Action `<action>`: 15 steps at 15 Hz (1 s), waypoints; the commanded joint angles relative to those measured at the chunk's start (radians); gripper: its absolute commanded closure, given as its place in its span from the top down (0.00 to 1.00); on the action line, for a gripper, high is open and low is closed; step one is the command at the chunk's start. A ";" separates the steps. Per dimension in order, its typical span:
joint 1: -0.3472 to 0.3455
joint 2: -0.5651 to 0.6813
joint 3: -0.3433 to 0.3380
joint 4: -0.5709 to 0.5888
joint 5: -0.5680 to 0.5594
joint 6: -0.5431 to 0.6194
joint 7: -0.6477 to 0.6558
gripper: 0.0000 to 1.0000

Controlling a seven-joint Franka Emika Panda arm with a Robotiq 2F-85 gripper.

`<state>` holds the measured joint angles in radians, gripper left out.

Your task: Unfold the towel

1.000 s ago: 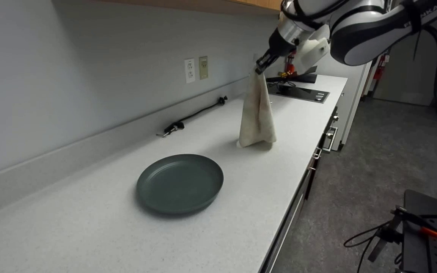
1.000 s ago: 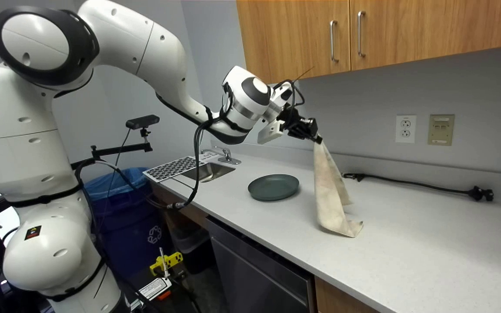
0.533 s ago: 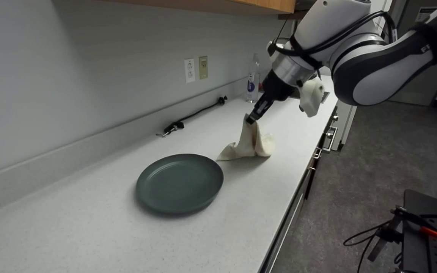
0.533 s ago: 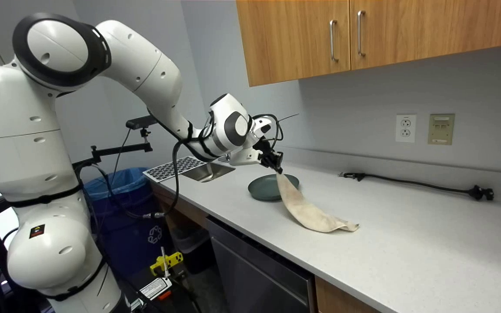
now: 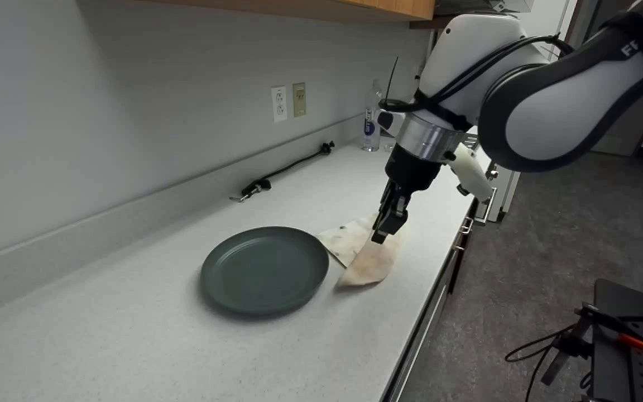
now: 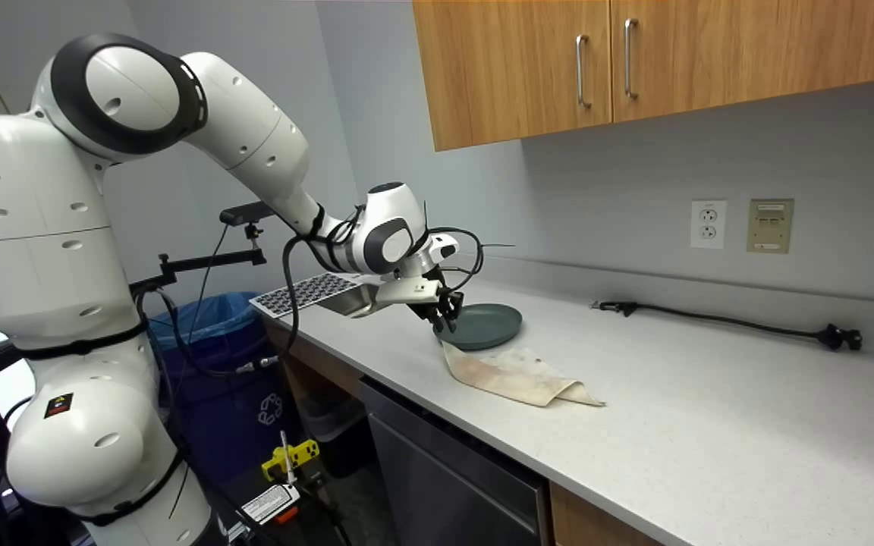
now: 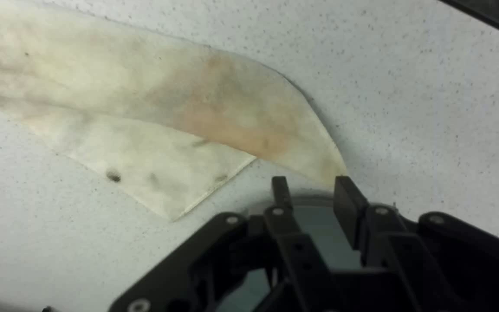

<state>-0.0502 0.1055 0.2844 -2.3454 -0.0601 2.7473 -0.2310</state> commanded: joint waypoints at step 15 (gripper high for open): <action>-0.034 0.208 -0.271 0.222 0.020 -0.320 -0.167 1.00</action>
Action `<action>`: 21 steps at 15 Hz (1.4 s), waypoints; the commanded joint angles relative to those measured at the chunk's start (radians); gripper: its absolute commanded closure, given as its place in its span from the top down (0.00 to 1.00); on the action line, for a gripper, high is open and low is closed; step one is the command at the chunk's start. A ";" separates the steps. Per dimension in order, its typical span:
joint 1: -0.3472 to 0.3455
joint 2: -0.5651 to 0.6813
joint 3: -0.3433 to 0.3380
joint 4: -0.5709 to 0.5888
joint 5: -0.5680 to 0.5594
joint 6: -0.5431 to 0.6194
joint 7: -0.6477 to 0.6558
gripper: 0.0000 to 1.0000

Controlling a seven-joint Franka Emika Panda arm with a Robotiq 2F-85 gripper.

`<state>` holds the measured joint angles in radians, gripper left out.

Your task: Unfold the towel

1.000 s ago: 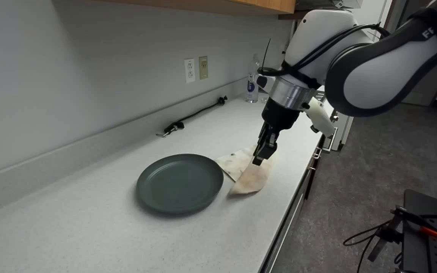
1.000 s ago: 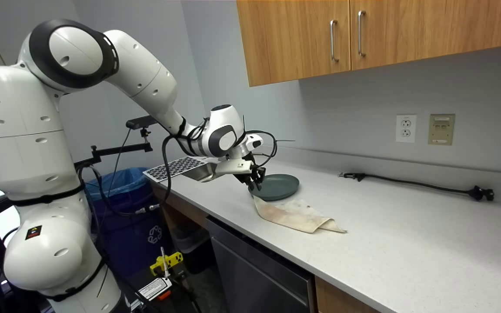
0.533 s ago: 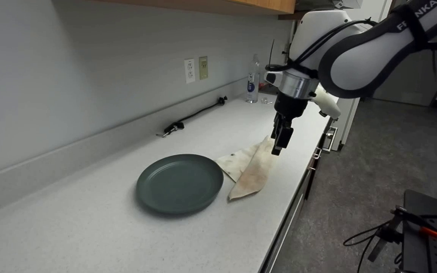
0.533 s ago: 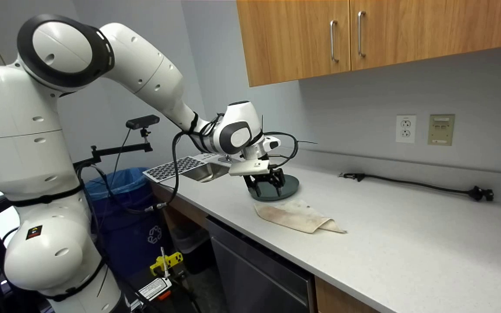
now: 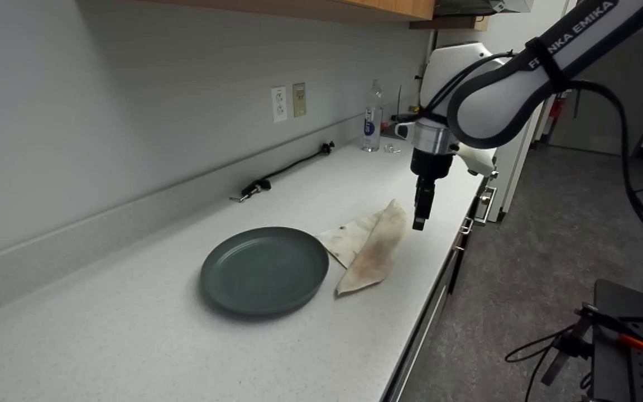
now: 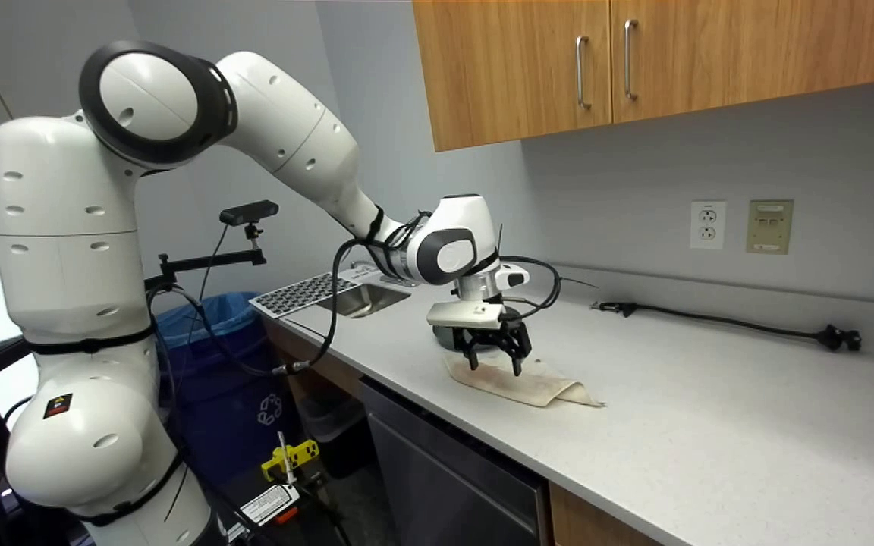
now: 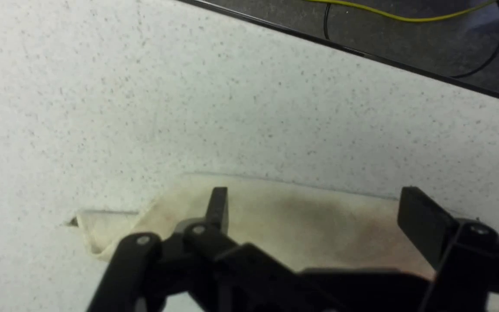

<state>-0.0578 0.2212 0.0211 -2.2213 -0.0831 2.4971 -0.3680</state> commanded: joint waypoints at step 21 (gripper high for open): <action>-0.046 0.281 -0.027 0.301 0.015 -0.165 0.022 1.00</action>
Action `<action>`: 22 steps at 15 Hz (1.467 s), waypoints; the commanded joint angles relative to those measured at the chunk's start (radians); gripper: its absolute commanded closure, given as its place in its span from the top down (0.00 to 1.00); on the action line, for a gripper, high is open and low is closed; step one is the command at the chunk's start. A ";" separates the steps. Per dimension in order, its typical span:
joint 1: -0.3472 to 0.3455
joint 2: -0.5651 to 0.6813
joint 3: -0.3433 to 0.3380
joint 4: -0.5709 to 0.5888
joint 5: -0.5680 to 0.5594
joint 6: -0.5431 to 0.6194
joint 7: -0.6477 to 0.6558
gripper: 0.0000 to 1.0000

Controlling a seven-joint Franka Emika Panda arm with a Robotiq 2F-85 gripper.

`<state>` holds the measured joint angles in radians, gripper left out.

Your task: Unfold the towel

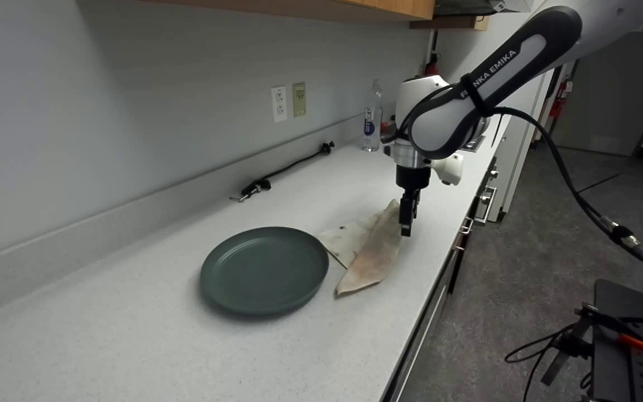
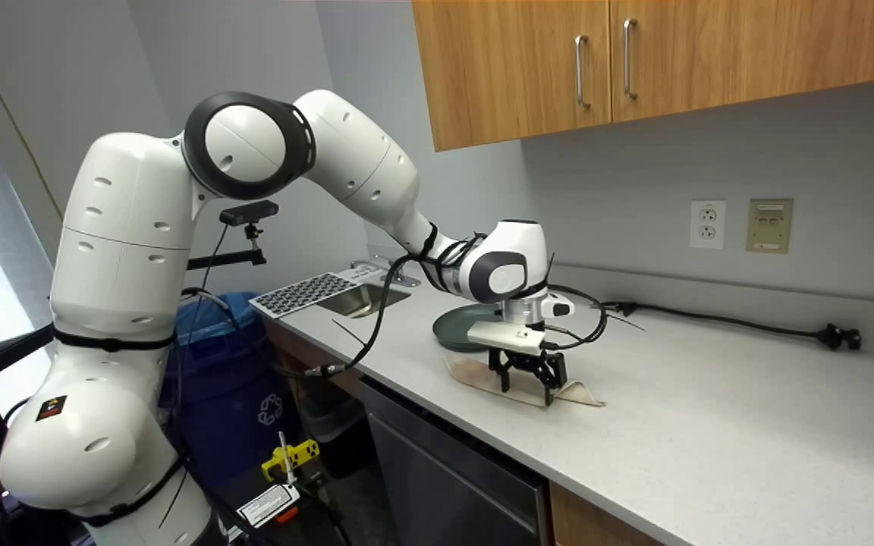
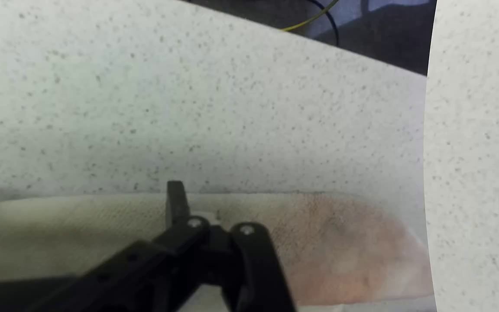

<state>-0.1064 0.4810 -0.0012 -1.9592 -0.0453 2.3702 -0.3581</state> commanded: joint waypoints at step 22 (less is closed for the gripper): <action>0.003 0.059 -0.014 0.099 -0.041 -0.093 0.033 0.42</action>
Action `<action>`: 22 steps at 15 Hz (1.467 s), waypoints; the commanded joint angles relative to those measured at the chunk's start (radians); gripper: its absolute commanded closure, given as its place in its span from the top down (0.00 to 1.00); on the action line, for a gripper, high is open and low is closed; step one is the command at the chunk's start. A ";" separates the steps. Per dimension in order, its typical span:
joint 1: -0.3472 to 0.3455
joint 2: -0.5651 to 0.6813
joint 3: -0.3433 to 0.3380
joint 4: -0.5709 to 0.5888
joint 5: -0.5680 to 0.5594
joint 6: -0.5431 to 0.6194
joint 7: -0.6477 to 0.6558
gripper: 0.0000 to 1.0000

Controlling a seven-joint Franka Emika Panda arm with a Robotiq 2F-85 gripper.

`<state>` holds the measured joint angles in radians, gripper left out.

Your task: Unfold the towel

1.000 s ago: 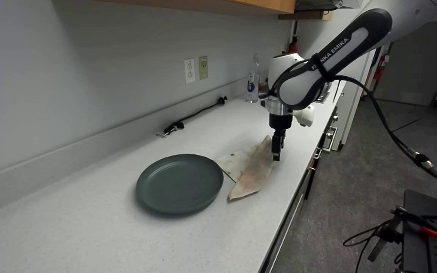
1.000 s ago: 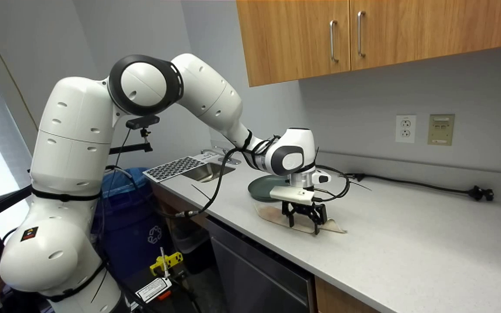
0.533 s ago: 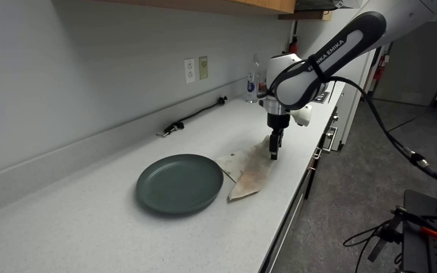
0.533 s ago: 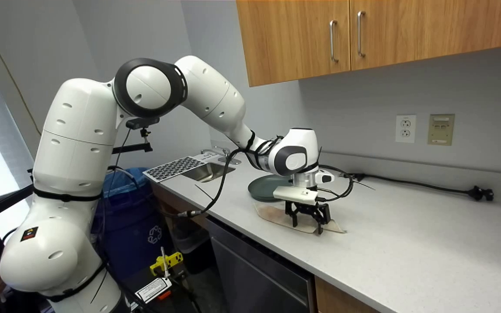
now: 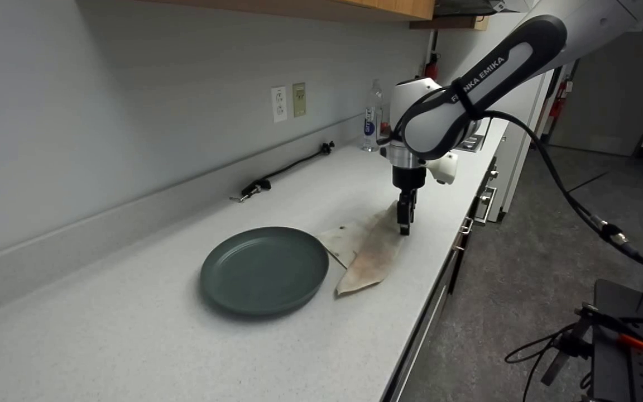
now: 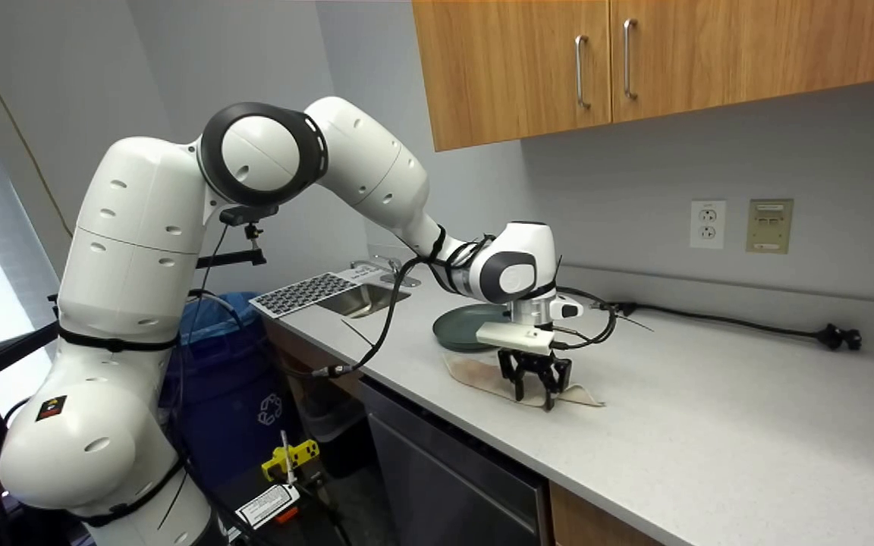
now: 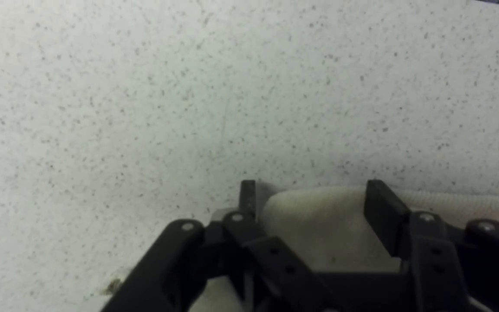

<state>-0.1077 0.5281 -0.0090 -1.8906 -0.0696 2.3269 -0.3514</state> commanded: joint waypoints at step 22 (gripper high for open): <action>0.119 -0.354 -0.077 -0.088 -0.341 0.027 0.430 0.01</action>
<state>-0.0162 0.2572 -0.0874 -1.9198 -0.3592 2.3162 0.0307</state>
